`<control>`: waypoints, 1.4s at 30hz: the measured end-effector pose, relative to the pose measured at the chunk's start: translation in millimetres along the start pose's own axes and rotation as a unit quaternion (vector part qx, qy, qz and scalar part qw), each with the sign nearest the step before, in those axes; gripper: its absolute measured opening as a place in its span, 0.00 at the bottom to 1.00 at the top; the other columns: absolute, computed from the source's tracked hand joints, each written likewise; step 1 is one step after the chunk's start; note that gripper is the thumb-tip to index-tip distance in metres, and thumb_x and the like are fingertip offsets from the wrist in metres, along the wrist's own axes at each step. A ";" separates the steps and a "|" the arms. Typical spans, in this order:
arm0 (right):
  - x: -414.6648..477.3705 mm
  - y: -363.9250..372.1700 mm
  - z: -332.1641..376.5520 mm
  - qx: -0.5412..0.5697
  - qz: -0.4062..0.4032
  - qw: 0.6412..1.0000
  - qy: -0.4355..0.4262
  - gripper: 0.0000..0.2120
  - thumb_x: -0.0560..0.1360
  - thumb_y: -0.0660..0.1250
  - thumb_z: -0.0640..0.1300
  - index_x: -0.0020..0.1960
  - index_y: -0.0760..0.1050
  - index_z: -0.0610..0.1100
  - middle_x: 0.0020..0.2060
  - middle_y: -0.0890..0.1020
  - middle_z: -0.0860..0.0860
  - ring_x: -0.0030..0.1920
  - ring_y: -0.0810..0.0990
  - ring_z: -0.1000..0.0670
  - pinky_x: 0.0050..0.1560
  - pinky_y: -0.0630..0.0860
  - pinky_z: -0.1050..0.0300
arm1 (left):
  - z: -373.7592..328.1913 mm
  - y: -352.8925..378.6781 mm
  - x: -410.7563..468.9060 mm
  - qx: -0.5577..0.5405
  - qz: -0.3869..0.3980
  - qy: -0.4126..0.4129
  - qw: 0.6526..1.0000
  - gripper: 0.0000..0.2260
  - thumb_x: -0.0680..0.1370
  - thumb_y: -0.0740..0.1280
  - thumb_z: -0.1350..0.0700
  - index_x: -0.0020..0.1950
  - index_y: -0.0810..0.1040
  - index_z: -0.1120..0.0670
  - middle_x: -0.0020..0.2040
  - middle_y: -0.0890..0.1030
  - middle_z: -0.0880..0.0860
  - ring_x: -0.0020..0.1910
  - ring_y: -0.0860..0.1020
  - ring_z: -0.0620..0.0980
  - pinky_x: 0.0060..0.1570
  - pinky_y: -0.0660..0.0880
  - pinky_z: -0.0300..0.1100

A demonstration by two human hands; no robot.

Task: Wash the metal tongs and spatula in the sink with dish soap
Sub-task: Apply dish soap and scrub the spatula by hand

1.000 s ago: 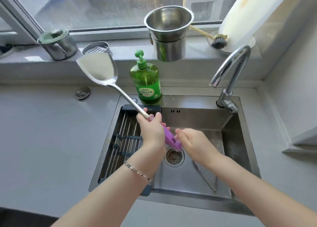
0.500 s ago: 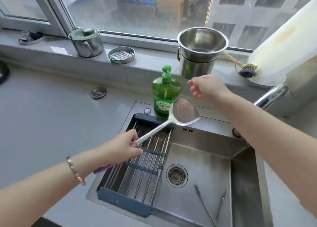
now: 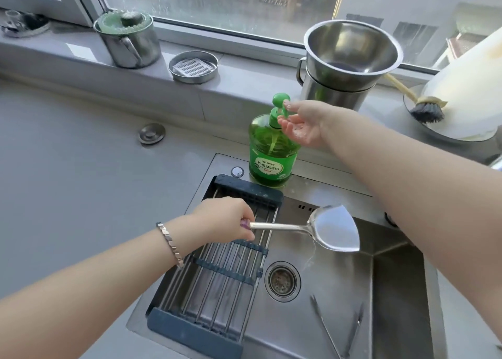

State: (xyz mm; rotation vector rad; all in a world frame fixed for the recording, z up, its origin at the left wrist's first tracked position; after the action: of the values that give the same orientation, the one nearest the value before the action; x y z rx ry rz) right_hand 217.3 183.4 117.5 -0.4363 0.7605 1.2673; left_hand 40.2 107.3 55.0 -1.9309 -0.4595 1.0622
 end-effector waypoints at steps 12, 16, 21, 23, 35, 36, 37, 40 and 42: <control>17.1 10.4 -0.3 0.118 0.042 0.992 -0.005 0.17 0.80 0.58 0.47 0.35 0.69 0.40 0.17 0.70 0.51 0.14 0.67 0.57 0.15 0.62 0.71 | -0.6 -9.1 27.5 -0.026 -0.051 -0.013 0.998 0.17 0.71 0.69 0.46 0.27 0.67 0.48 0.25 0.69 0.47 0.25 0.66 0.45 0.27 0.64 0.37; 19.2 11.3 0.7 0.148 0.046 0.988 0.004 0.17 0.80 0.58 0.46 0.35 0.69 0.40 0.17 0.70 0.51 0.14 0.66 0.58 0.15 0.61 0.71 | 0.2 -11.6 25.7 -0.012 -0.059 -0.040 0.997 0.21 0.70 0.70 0.43 0.25 0.65 0.51 0.25 0.68 0.48 0.25 0.65 0.46 0.29 0.64 0.38; 17.3 12.1 -0.5 0.150 0.035 0.988 0.015 0.17 0.80 0.58 0.48 0.36 0.69 0.40 0.17 0.70 0.51 0.14 0.66 0.58 0.15 0.62 0.71 | -8.8 -15.8 20.2 0.010 -0.057 -0.042 0.997 0.20 0.70 0.69 0.44 0.26 0.65 0.51 0.25 0.68 0.47 0.25 0.65 0.46 0.29 0.65 0.38; 12.4 13.2 1.5 0.133 0.036 0.990 0.025 0.18 0.80 0.58 0.49 0.35 0.69 0.39 0.20 0.70 0.51 0.14 0.67 0.58 0.15 0.63 0.70 | -12.8 -16.9 17.5 0.012 -0.054 -0.041 0.998 0.19 0.70 0.70 0.43 0.27 0.66 0.50 0.27 0.69 0.47 0.27 0.67 0.47 0.31 0.67 0.38; 15.9 5.8 -1.8 0.137 0.066 0.988 0.019 0.19 0.80 0.57 0.47 0.33 0.68 0.40 0.17 0.70 0.51 0.14 0.67 0.58 0.16 0.62 0.72 | -15.0 -19.7 25.1 0.000 -0.062 -0.032 0.998 0.20 0.71 0.68 0.46 0.26 0.64 0.51 0.25 0.67 0.47 0.26 0.66 0.47 0.31 0.68 0.39; 16.3 5.9 -2.6 0.139 0.063 0.988 0.020 0.19 0.80 0.57 0.47 0.33 0.68 0.40 0.17 0.70 0.51 0.14 0.67 0.58 0.15 0.62 0.72 | -15.5 -19.7 25.7 0.000 -0.062 -0.033 0.998 0.20 0.71 0.68 0.45 0.25 0.63 0.51 0.25 0.66 0.47 0.26 0.65 0.47 0.30 0.67 0.39; 17.8 6.2 -3.8 0.138 0.056 0.989 0.020 0.19 0.80 0.57 0.47 0.33 0.68 0.40 0.17 0.70 0.51 0.14 0.67 0.58 0.15 0.62 0.72 | -16.2 -20.0 25.7 -0.001 -0.064 -0.033 0.997 0.21 0.71 0.68 0.45 0.25 0.63 0.52 0.25 0.66 0.47 0.26 0.65 0.47 0.29 0.66 0.38; 21.4 6.9 -7.0 0.129 0.031 0.991 0.012 0.19 0.79 0.59 0.49 0.33 0.68 0.40 0.17 0.70 0.51 0.14 0.66 0.58 0.16 0.62 0.72 | -20.5 -21.6 22.1 -0.001 -0.069 -0.029 0.997 0.22 0.72 0.68 0.45 0.25 0.62 0.51 0.24 0.64 0.47 0.25 0.63 0.47 0.27 0.63 0.37; 19.7 7.6 -7.6 0.124 0.037 0.991 0.018 0.19 0.78 0.60 0.52 0.34 0.68 0.41 0.16 0.70 0.52 0.14 0.67 0.58 0.15 0.63 0.72 | -22.7 -22.9 17.1 -0.007 -0.074 -0.027 0.997 0.22 0.72 0.68 0.45 0.25 0.62 0.51 0.24 0.64 0.47 0.24 0.63 0.46 0.27 0.63 0.37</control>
State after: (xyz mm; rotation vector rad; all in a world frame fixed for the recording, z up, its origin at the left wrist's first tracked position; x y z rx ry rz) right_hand 210.1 193.8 99.0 -0.2307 0.9595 1.2169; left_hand 70.4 119.7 71.4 -1.8523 -0.6308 1.0199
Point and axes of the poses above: each hand's wrist, its own x-axis towards the middle knuckle, its own y-axis out of the palm, z = x × y, the point moved 3 cm from there along x, towards the middle knuckle
